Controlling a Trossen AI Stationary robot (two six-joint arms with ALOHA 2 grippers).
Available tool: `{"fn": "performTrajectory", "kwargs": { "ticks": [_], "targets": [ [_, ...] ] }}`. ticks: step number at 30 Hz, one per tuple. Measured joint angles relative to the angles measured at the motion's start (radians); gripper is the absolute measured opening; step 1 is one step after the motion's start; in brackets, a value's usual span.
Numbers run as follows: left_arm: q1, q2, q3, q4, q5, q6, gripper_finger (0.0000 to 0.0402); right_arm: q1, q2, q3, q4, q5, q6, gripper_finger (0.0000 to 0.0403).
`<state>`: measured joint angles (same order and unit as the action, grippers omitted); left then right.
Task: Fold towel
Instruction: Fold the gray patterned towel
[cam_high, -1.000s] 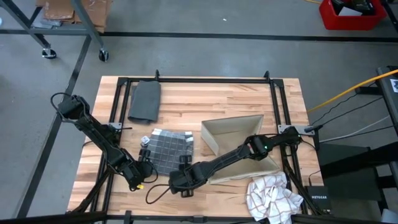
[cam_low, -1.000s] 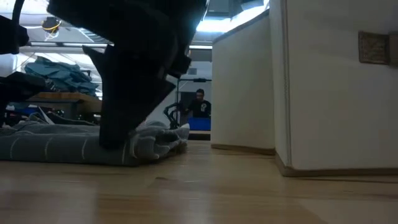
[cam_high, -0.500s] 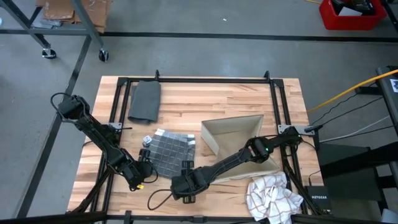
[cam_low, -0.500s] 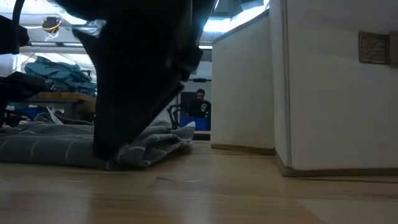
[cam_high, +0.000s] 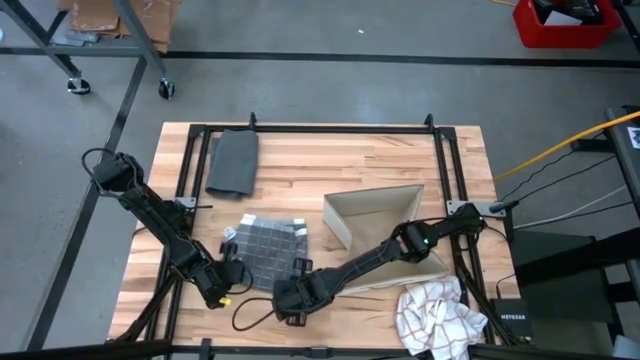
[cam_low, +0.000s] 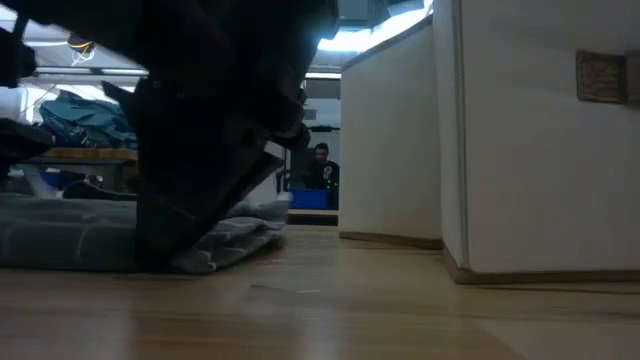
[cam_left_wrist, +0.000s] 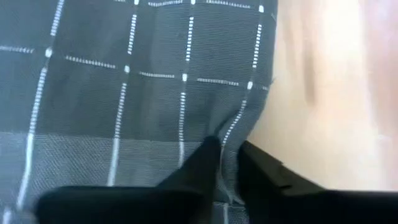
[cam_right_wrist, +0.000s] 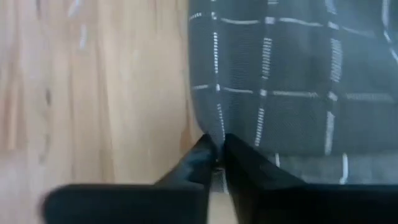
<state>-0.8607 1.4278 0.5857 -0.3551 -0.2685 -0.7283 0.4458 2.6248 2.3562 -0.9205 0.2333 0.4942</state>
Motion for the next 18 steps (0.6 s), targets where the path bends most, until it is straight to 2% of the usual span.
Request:
{"fn": "performTrajectory", "kwargs": {
  "ticks": [1, 3, 8, 14, 18],
  "targets": [
    [-0.005, 0.000, 0.004, 0.000, 0.023, -0.034, 0.0024, 0.000, -0.001, 0.000, 0.003, -0.024, 0.001, 0.0025],
    [-0.021, -0.005, 0.015, 0.001, 0.061, -0.109, 0.0009, -0.001, -0.008, 0.000, 0.008, -0.075, 0.019, 0.0013],
    [-0.078, -0.012, 0.065, 0.007, 0.101, -0.199, 0.0007, 0.021, -0.042, -0.002, 0.015, -0.118, 0.184, 0.0025],
    [-0.143, -0.015, 0.164, -0.004, 0.141, -0.220, 0.0005, 0.042, -0.116, -0.001, 0.068, -0.191, 0.242, 0.0010],
    [-0.151, -0.017, 0.255, -0.198, 0.132, -0.243, 0.0004, 0.038, -0.171, -0.001, 0.078, -0.183, 0.347, 0.0014]
  ]
}}
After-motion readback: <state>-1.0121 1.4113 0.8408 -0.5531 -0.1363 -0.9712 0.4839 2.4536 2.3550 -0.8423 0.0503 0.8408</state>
